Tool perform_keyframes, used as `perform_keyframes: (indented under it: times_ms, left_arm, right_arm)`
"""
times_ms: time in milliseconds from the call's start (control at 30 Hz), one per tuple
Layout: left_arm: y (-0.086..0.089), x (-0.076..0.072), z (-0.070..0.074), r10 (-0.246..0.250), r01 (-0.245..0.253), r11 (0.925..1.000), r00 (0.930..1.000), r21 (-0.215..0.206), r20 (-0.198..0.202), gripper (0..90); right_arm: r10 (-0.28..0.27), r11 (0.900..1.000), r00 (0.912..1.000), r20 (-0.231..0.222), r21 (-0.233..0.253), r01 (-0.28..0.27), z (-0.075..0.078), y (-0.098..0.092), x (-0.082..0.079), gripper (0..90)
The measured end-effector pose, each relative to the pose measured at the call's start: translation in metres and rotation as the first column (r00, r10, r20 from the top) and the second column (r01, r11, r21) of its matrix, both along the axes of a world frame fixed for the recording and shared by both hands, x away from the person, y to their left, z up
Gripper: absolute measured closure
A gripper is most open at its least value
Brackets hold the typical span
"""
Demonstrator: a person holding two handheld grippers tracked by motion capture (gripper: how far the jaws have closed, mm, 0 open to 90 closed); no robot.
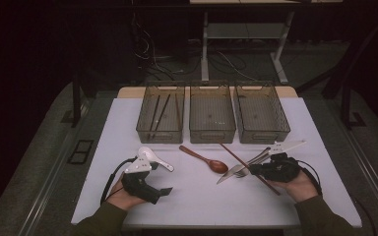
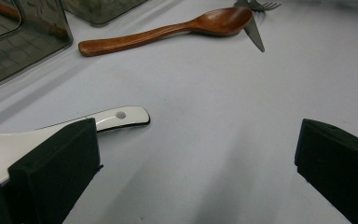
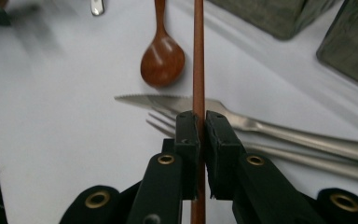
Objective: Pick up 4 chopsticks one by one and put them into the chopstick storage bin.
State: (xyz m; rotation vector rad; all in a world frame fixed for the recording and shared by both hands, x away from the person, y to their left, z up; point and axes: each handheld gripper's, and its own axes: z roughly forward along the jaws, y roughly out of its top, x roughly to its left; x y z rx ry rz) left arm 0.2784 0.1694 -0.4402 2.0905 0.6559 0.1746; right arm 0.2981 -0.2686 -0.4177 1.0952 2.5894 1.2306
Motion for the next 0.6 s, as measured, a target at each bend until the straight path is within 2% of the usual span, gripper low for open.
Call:
perform_keyframes:
  times_ms: [267, 600]
  left_arm:
    - [0.000, 0.000, 0.000, 0.001, -0.001, 1.0000, 1.0000, 0.000, 0.000, 0.0]
    - [0.000, 0.000, 0.000, -0.004, 0.004, 1.0000, 1.0000, 0.005, 0.000, 0.0]
  right_arm:
    - [0.010, 0.998, 0.9996, 0.026, 0.064, -0.011, 0.007, 0.006, 0.007, 83.7]
    - [0.000, 0.995, 0.9976, 0.069, 0.103, -0.007, 0.016, 0.021, 0.021, 83.7]
